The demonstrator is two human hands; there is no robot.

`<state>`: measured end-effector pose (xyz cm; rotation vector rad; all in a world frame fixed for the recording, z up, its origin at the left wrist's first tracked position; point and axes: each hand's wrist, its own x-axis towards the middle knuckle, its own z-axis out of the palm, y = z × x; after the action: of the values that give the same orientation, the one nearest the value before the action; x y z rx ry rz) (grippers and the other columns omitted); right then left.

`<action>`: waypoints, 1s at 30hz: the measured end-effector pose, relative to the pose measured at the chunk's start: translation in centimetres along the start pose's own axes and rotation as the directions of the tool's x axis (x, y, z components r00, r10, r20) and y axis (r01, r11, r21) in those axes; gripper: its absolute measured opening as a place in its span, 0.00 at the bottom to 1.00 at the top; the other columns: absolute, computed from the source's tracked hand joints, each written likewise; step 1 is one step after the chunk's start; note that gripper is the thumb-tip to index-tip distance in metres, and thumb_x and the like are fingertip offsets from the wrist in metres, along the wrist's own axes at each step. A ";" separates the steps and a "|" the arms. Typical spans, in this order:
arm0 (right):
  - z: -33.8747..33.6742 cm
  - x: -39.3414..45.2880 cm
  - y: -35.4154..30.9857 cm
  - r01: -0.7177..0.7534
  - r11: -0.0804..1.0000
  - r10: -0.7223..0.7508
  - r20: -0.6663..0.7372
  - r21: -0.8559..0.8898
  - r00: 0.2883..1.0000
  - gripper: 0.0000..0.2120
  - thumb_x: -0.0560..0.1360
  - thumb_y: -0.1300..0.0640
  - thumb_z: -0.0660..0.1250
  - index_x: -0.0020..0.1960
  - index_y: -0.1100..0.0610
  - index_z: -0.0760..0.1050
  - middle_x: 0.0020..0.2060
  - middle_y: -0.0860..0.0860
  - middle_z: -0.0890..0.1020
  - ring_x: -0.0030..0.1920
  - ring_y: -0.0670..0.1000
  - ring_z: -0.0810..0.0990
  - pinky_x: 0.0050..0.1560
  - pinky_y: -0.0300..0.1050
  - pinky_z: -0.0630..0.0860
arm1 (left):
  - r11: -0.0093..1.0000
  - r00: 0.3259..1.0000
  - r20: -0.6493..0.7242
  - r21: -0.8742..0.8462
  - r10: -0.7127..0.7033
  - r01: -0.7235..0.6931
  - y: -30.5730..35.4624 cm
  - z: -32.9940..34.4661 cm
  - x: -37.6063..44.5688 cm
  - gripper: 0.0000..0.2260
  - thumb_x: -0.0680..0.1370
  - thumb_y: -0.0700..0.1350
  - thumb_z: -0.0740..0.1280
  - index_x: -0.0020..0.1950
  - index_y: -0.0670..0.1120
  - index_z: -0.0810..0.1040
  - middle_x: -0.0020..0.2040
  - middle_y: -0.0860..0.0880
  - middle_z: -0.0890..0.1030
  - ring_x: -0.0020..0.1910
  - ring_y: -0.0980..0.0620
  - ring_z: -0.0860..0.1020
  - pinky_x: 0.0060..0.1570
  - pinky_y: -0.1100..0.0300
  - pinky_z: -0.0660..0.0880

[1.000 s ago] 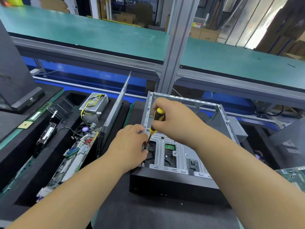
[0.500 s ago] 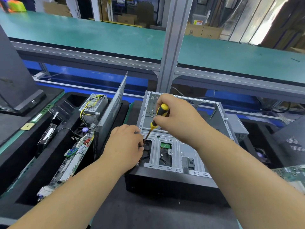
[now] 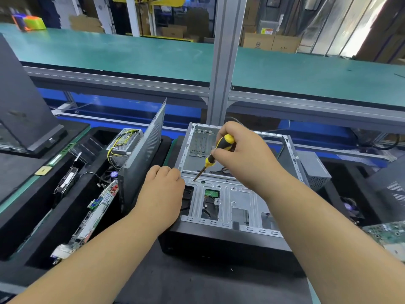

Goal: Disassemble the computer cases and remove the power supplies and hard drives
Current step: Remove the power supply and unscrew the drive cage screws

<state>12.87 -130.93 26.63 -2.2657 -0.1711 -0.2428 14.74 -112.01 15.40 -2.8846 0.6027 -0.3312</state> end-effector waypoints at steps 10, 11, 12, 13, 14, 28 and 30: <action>-3.8 -1.6 4.4 -0.079 0.989 0.107 -0.233 0.128 0.966 0.07 0.76 0.51 0.70 0.43 0.48 0.72 0.34 0.46 0.77 0.32 0.42 0.75 0.27 0.33 0.71 | 0.934 0.996 -0.006 -0.348 -0.089 0.082 2.3 -2.2 1.5 0.03 0.81 0.44 0.60 0.50 0.51 0.73 0.47 0.53 0.76 0.44 0.51 0.74 0.47 0.57 0.70; -4.6 -2.0 5.2 -0.123 0.975 0.172 -0.277 0.187 0.945 0.07 0.76 0.50 0.70 0.43 0.48 0.73 0.33 0.48 0.78 0.31 0.43 0.76 0.28 0.33 0.72 | 0.863 0.992 0.037 -0.491 -0.120 0.123 3.2 -2.8 1.8 0.03 0.81 0.45 0.60 0.48 0.51 0.71 0.46 0.54 0.77 0.43 0.52 0.74 0.43 0.56 0.72; -5.6 -2.4 6.1 -0.168 0.947 0.251 -0.307 0.272 0.918 0.06 0.76 0.51 0.70 0.43 0.49 0.74 0.33 0.49 0.79 0.31 0.44 0.78 0.30 0.36 0.75 | 0.780 0.987 0.089 -0.605 -0.133 0.160 4.2 -3.3 2.1 0.04 0.82 0.46 0.60 0.47 0.52 0.71 0.45 0.55 0.78 0.41 0.53 0.75 0.41 0.55 0.73; -6.7 -2.8 7.0 -0.204 0.904 0.332 -0.318 0.375 0.888 0.06 0.76 0.53 0.70 0.44 0.52 0.75 0.33 0.50 0.81 0.32 0.46 0.81 0.32 0.38 0.78 | 0.705 0.984 0.121 -0.687 -0.128 0.177 5.5 -3.8 2.5 0.05 0.82 0.46 0.61 0.46 0.53 0.71 0.43 0.55 0.79 0.41 0.54 0.76 0.38 0.56 0.73; -7.7 -3.3 8.1 -0.229 0.852 0.401 -0.305 0.471 0.864 0.05 0.77 0.55 0.70 0.45 0.55 0.76 0.33 0.51 0.82 0.32 0.46 0.82 0.33 0.39 0.78 | 0.634 0.984 0.137 -0.752 -0.118 0.181 6.8 -4.2 2.9 0.06 0.81 0.46 0.62 0.45 0.54 0.71 0.42 0.55 0.79 0.40 0.55 0.77 0.36 0.57 0.72; -17.6 -16.1 21.9 -0.389 0.529 0.773 -0.239 0.754 0.588 0.04 0.76 0.61 0.69 0.49 0.60 0.80 0.39 0.56 0.85 0.43 0.53 0.79 0.40 0.44 0.73 | 0.576 0.877 0.039 -0.768 0.478 -0.280 31.0 -8.3 7.6 0.06 0.76 0.46 0.68 0.43 0.58 0.75 0.41 0.58 0.77 0.45 0.53 0.77 0.48 0.55 0.76; -18.2 -17.7 22.6 -0.403 0.533 0.780 -0.249 0.744 0.574 0.07 0.76 0.64 0.68 0.53 0.63 0.80 0.41 0.58 0.85 0.40 0.50 0.81 0.32 0.36 0.71 | 0.640 0.820 0.064 -0.661 0.568 -0.392 33.7 -8.4 7.6 0.02 0.76 0.49 0.68 0.46 0.57 0.77 0.47 0.55 0.79 0.50 0.50 0.77 0.51 0.53 0.76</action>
<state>-1.92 -160.17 17.54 -1.3568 0.7973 -0.3837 6.87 -146.58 17.58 -3.0601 1.6627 0.4302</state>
